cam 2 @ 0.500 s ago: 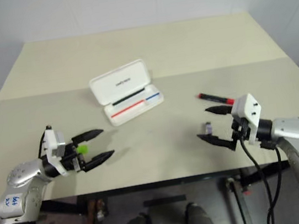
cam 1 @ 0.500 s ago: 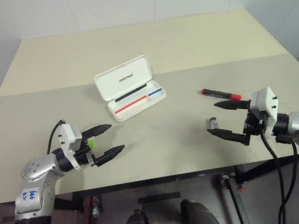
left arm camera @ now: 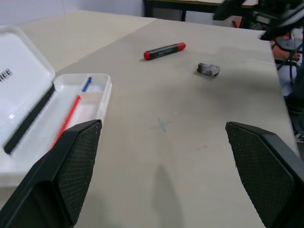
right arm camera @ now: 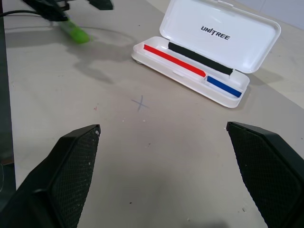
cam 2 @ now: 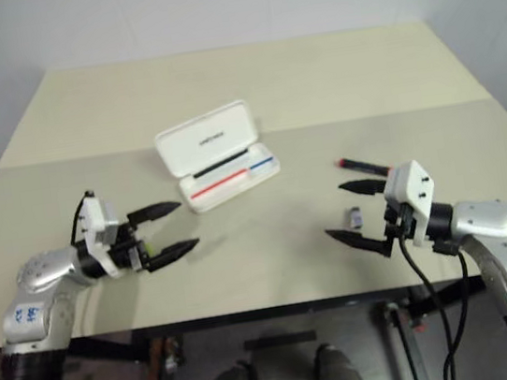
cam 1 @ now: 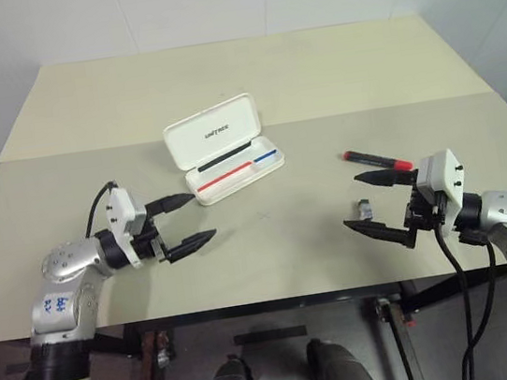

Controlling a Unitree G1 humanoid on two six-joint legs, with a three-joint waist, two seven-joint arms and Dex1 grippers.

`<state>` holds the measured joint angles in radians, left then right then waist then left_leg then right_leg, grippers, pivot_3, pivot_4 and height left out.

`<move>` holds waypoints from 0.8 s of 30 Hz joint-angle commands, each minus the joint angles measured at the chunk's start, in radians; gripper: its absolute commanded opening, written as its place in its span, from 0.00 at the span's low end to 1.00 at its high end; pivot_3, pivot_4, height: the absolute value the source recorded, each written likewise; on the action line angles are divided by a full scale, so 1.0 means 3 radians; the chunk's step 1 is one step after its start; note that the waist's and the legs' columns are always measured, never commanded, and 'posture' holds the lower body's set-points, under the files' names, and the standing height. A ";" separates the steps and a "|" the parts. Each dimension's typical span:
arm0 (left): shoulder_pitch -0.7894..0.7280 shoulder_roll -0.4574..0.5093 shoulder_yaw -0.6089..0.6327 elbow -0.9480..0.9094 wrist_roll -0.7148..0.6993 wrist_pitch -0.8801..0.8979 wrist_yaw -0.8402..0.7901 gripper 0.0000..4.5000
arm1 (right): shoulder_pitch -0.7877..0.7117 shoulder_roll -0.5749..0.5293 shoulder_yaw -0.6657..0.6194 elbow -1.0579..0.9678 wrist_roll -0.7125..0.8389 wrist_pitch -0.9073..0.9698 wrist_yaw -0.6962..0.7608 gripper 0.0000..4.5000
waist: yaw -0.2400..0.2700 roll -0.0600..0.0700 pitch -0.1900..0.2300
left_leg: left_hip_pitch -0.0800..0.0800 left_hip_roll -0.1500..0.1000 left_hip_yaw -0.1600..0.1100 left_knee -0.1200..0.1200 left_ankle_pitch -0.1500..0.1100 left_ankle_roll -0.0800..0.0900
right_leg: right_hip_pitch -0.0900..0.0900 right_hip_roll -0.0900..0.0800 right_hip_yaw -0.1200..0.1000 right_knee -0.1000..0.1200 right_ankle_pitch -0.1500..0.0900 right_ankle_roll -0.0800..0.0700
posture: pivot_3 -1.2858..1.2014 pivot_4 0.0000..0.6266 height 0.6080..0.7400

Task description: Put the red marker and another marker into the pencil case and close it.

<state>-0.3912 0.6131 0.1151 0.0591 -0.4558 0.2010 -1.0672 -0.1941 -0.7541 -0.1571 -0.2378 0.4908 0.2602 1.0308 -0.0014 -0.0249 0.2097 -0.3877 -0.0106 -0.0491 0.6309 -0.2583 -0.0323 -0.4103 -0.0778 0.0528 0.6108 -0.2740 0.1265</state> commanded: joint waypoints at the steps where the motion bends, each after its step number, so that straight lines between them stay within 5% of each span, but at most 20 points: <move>1: -0.0154 0.0051 -0.0076 0.0136 0.0131 -0.0077 -0.0045 0.90 | 0.0024 -0.0025 -0.0092 -0.0153 0.0044 0.0012 -0.0052 1.00 | -0.0010 0.0000 0.0000 | 0.0000 0.0000 0.0000 0.0000 0.0000 0.0000 | 0.0000 0.0000 0.0001 0.0000 0.0000 0.0000 | 0.52 0.24 1.00; 5: -0.0435 -0.0031 -0.0264 0.0438 0.0523 -0.0307 0.0183 0.64 | 0.0070 0.0008 -0.0092 -0.0229 0.0049 0.0032 -0.0133 1.00 | -0.0008 0.0000 0.0000 | 0.0001 0.0001 0.0003 -0.0003 0.0000 0.0000 | -0.0002 0.0002 0.0004 0.0000 0.0000 0.0001 | 0.52 0.24 1.00; 24: -0.1495 -0.0376 -0.0884 0.2006 0.1567 -0.0607 0.0672 0.64 | 0.0361 -0.0039 -0.0292 -0.0923 0.0263 0.0475 -0.0470 1.00 | 0.0002 -0.0002 0.0000 | -0.0005 -0.0007 0.0003 0.0009 -0.0001 0.0005 | -0.0002 0.0001 0.0009 0.0002 0.0007 0.0013 | 0.52 0.24 1.00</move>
<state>-0.8141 0.5018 -0.1487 0.6439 -0.0074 0.0331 -0.8891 -0.0902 -0.7498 -0.2046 -0.4659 0.5425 0.3962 0.9029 -0.0008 -0.0255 0.2098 -0.3891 -0.0127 -0.0482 0.6337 -0.2585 -0.0310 -0.4106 -0.0774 0.0554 0.6116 -0.2720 0.1304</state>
